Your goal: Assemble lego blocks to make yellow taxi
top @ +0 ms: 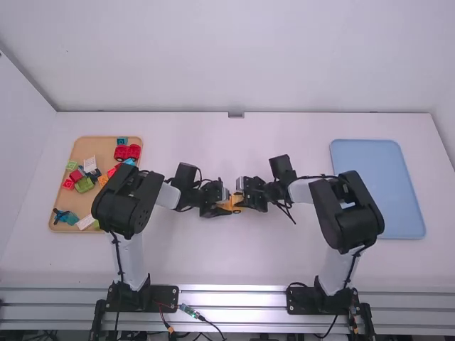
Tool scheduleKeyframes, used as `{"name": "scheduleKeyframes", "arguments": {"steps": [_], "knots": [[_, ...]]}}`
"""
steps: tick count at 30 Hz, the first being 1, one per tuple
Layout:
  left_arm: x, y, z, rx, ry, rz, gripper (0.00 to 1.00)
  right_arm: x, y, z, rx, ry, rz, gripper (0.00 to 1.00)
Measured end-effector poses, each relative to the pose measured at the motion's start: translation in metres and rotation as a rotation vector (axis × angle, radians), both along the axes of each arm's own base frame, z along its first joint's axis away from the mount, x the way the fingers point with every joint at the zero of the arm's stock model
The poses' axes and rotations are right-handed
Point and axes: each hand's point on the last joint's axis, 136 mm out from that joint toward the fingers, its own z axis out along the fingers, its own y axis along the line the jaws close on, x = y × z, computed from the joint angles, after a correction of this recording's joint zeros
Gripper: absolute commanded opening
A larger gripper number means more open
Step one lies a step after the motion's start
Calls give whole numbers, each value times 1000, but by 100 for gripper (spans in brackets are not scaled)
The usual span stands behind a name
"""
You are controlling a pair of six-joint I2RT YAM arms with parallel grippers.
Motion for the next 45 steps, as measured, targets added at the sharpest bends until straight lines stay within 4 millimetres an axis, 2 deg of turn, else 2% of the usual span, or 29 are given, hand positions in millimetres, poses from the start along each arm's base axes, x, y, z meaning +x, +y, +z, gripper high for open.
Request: {"name": "scheduleKeyframes", "arguments": {"steps": [18, 32, 45], "knots": [[2, -1, 2, -10, -20, -8, 45, -3, 7, -6, 16, 10, 26, 1], [-3, -1, 0, -6, 7, -10, 45, -2, 6, -8, 0, 6, 18, 0], [2, -2, 3, -11, -22, -8, 45, -1, 5, -10, -13, 12, 9, 0]]}}
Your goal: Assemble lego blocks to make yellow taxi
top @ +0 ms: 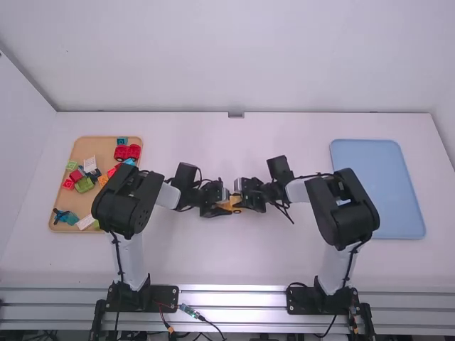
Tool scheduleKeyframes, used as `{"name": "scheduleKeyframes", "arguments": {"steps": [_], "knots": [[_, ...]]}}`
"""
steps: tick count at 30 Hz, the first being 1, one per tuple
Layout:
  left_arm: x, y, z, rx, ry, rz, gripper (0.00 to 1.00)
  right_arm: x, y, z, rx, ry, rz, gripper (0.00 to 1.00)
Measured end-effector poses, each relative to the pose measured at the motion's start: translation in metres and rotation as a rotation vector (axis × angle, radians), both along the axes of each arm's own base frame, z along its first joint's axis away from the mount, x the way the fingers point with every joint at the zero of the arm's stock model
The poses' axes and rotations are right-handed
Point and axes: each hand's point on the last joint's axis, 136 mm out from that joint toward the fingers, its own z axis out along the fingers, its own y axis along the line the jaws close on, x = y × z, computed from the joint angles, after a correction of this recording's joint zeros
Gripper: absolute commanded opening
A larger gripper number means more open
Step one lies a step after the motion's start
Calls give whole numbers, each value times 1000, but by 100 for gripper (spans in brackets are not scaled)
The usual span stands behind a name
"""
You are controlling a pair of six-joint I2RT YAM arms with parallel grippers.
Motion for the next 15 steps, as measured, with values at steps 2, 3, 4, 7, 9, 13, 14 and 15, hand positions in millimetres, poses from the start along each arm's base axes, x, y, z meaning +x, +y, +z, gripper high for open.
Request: {"name": "scheduleKeyframes", "arguments": {"steps": [2, 3, 4, 7, 9, 13, 14, 15], "knots": [[-1, -1, 1, -7, 1, -4, 45, 0, 0, 0, 0, -1, 0, 0], [-1, -1, 1, -9, 1, -6, 45, 0, 0, 0, 0, 1, 0, 0], [-1, -1, 2, -10, -1, -6, 45, 0, 0, 0, 0, -1, 1, 0], [0, -1, 2, -13, -4, -8, 45, 0, 0, 0, 2, -1, 1, 0], [0, -1, 2, -13, -4, -8, 45, 0, 0, 0, 2, -2, 1, 0], [0, -1, 2, -13, -3, -8, 45, 0, 0, 0, 2, 0, 0, 18], [0, -1, 2, -13, -3, -8, 45, 0, 0, 0, 2, -1, 1, 27], [0, -1, 2, -13, -3, -8, 45, 0, 0, 0, 2, -1, 1, 29]]}}
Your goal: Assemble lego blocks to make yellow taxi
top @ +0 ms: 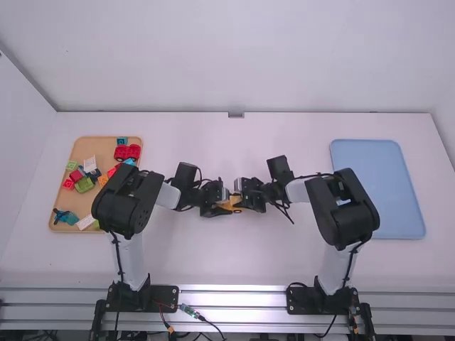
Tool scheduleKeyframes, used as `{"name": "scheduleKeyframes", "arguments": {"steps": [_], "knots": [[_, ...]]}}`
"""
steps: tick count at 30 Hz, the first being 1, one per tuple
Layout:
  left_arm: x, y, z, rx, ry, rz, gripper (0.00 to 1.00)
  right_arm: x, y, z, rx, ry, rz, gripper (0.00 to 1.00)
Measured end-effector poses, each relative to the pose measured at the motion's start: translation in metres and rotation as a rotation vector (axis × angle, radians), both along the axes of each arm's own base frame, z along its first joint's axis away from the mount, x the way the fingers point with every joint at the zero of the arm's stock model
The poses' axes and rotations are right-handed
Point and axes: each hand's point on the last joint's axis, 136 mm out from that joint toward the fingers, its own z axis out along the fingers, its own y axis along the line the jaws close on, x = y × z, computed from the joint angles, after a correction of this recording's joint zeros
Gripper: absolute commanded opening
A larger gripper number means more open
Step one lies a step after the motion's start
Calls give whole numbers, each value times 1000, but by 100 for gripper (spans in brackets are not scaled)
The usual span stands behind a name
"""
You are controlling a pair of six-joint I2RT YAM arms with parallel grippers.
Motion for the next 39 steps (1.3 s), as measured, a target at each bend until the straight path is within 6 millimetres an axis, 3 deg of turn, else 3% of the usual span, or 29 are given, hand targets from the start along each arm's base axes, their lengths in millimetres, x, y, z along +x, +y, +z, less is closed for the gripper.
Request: {"name": "scheduleKeyframes", "arguments": {"steps": [1, 7, 12, 18, 22, 23, 25, 26, 39], "knots": [[0, 0, 0, 1, 1, 0, 45, 0, 0, 0, 0, -1, 1, 36], [-1, 0, -1, 2, 6, 0, 45, 0, 0, 0, 0, 2, 0, 53], [-2, 2, -3, 13, 16, 6, 45, 2, 2, 2, 13, -14, 4, 63], [-4, 4, -7, 29, 39, 12, 45, 0, 3, 6, 37, -11, 14, 63], [-5, 4, -7, 30, 42, 12, 45, -1, 4, 8, 49, -7, 22, 21], [-5, 4, -7, 30, 41, 13, 45, -1, 4, 8, 49, -2, 20, 19], [-3, 4, -7, 33, 39, 17, 45, -4, 5, 10, 60, 9, 30, 3], [-1, 4, -7, 36, 36, 21, 45, -6, 5, 11, 68, 14, 36, 0], [-1, 4, -7, 38, 37, 21, 44, -3, 5, 11, 69, 1, 30, 0]]}}
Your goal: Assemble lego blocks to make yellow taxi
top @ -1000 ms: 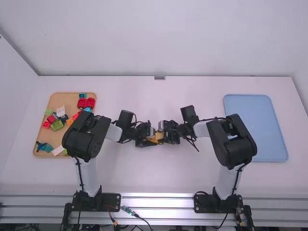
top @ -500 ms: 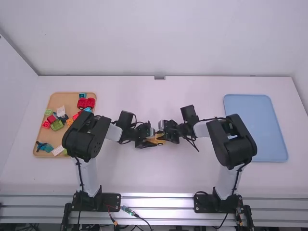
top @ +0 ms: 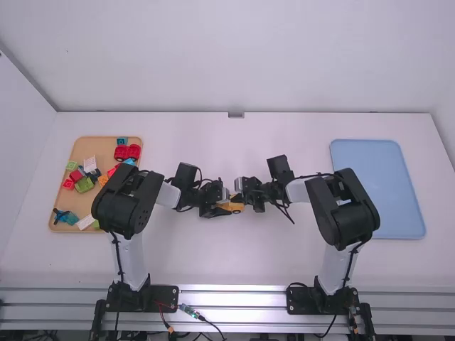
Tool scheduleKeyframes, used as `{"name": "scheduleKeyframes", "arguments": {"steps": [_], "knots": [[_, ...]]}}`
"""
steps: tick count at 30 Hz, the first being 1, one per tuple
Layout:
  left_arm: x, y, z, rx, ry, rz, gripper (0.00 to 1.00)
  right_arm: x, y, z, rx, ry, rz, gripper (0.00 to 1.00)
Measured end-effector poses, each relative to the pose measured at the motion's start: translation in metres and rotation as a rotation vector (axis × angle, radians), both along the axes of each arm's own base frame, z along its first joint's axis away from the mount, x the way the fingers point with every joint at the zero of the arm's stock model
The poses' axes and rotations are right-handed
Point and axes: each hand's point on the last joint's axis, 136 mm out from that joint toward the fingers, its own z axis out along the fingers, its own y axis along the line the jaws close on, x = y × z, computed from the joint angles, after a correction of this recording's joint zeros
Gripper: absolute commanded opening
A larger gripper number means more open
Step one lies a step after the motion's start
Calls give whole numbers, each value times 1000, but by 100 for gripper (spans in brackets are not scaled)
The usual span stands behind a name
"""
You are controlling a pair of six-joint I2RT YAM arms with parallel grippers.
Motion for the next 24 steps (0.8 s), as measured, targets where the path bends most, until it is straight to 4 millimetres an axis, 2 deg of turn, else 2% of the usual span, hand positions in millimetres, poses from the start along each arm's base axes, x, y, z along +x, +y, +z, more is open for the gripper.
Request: {"name": "scheduleKeyframes", "arguments": {"steps": [12, 24], "knots": [[0, 0, 0, 0, 4, 2, 43, 7, 0, -6, -65, 20, -45, 0], [0, 0, 0, 0, 3, 2, 43, 6, -12, -6, -96, 39, -54, 0]]}}
